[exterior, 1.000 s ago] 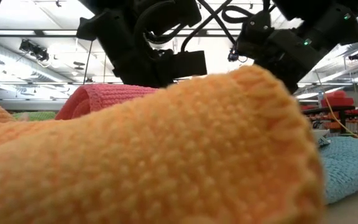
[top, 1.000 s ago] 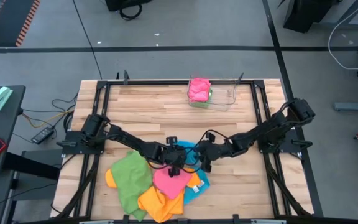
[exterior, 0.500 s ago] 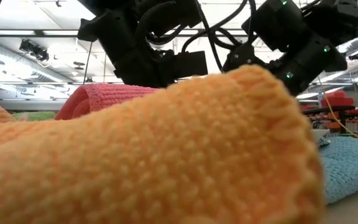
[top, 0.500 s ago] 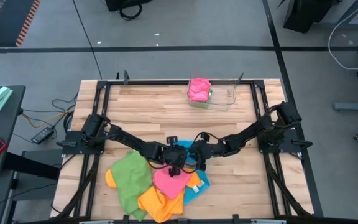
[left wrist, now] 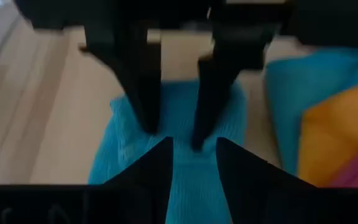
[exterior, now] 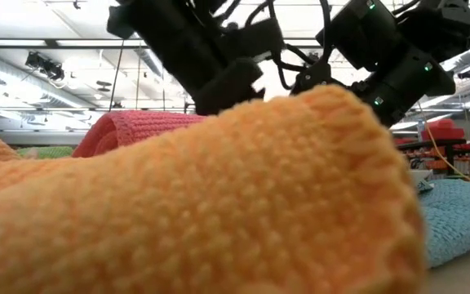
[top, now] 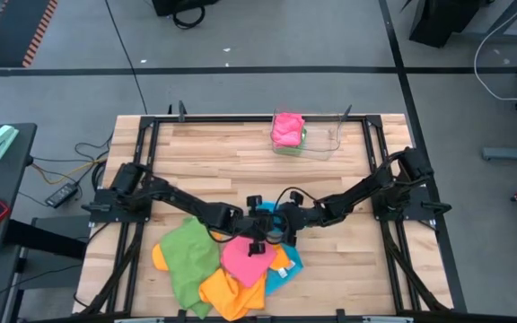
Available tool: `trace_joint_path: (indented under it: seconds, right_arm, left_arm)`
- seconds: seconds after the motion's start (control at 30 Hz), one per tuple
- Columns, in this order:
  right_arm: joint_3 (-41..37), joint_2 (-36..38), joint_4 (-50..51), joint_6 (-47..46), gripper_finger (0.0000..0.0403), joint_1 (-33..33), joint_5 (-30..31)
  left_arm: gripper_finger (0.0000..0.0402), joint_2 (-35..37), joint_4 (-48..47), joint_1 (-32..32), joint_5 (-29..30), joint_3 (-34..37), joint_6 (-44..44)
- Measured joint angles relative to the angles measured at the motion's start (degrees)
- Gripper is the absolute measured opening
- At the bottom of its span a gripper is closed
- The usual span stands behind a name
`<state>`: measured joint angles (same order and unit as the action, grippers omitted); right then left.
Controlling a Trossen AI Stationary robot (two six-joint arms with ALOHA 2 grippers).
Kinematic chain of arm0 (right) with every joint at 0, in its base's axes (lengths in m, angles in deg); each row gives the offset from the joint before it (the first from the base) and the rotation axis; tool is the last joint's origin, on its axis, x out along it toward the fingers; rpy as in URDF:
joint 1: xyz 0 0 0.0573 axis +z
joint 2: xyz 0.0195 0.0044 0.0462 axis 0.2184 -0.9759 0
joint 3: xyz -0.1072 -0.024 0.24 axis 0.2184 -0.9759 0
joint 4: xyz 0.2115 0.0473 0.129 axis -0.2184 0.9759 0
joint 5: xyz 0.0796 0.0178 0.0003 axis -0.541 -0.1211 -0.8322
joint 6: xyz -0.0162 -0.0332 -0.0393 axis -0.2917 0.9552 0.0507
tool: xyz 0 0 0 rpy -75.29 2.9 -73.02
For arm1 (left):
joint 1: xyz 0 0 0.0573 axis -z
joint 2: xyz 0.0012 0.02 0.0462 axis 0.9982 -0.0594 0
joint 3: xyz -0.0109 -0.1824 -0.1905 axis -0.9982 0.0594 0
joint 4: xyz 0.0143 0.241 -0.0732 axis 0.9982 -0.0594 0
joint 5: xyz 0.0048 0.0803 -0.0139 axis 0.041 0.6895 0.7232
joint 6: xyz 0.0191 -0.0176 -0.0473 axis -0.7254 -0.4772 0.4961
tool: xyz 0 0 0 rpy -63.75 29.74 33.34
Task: Fold microfiber towels
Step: Fold the top blue towel
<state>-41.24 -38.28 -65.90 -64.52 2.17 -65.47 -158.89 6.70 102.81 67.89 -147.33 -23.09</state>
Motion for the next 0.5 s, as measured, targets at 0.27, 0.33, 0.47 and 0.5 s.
trace_joint_path:
  seconds: [0.27, 0.33, 0.47, 0.5]
  right_arm:
    - [0.0, -0.1, -0.2, -0.4, 0.0193, 0.0, -0.2]
    - [0.0, -0.1, 0.2, -0.1, 0.0200, 0.2, -0.2]
    - [0.0, -0.1, 0.1, 0.1, 0.0212, 0.2, -0.2]
    - [-0.1, -0.1, 0.0, 0.1, 0.0214, 0.2, -0.3]
  left_arm:
    - [0.0149, -3.9, 3.7, -2.1, -0.1, -0.1, -2.9]
    - [0.0163, -4.6, 4.5, -2.1, 0.0, -0.1, -3.5]
    - [0.0199, -4.9, 4.7, -2.2, -0.7, -0.1, -3.7]
    - [0.0206, -5.0, 4.7, -2.3, -0.8, -0.1, -3.7]
